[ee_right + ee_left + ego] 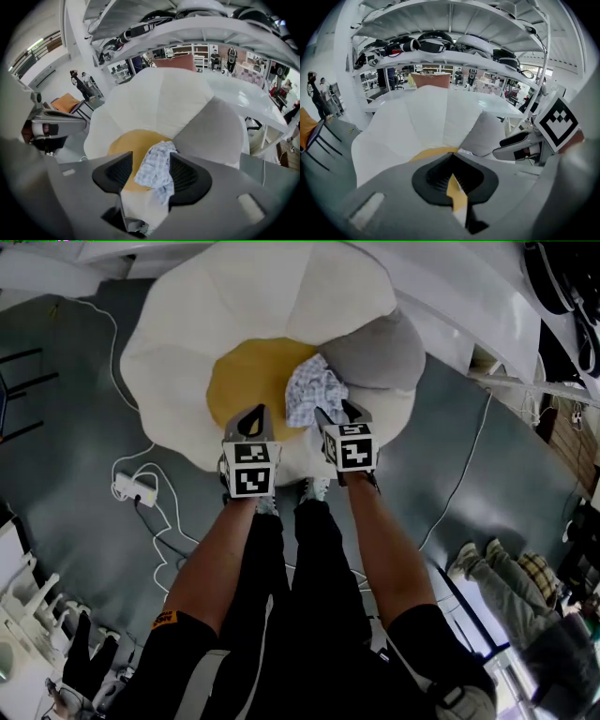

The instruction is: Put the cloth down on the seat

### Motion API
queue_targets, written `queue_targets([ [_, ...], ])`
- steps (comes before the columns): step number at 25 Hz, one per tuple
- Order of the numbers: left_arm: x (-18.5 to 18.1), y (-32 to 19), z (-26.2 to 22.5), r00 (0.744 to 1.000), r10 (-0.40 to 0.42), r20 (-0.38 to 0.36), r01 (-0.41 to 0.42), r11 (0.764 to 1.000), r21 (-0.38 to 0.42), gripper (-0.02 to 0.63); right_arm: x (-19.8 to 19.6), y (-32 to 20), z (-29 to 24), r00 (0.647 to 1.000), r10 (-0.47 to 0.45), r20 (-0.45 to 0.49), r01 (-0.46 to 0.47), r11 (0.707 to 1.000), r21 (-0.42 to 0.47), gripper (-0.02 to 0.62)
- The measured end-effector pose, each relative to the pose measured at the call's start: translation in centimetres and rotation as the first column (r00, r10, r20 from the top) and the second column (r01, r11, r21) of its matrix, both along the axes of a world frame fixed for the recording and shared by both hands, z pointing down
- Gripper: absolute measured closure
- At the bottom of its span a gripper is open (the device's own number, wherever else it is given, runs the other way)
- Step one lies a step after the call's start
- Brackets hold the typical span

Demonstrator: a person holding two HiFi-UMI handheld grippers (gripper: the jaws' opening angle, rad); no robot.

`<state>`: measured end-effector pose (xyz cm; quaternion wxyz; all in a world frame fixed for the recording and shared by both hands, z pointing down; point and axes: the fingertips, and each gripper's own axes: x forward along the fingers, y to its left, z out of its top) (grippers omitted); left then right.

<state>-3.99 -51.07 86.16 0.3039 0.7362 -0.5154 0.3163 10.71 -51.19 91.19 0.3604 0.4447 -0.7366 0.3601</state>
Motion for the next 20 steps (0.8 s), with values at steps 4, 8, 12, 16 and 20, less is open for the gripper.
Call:
queue_targets([
  [4,0.0,0.1,-4.1,1.0,0.011,-0.012,-0.01,1.0,0.028,0.604,-0.2,0.7,-5.1,0.999,0.038,0.009,-0.038,0.998,0.052,0.419],
  [8,-0.1,0.9,-8.7,0.998,0.057,-0.029,-0.055,0.996,0.069,0.604,-0.3,1.5,-9.9,0.997,0.08,0.012,-0.08,0.992,0.099,0.453],
  [12,-1.2,2.4,-12.3,0.998,0.061,-0.027,-0.059,0.995,0.087,0.604,-0.7,2.8,-14.6,0.993,0.119,0.002,-0.118,0.982,0.147,0.538],
  [16,-1.7,4.6,-15.0,0.997,0.073,-0.039,-0.069,0.992,0.101,0.604,-1.6,5.0,-18.2,0.988,0.155,0.004,-0.154,0.972,0.176,0.594],
  [20,-2.0,7.0,-18.2,0.992,0.099,-0.083,-0.089,0.988,0.123,0.604,-2.7,7.1,-21.7,0.981,0.193,0.02,-0.193,0.961,0.197,0.594],
])
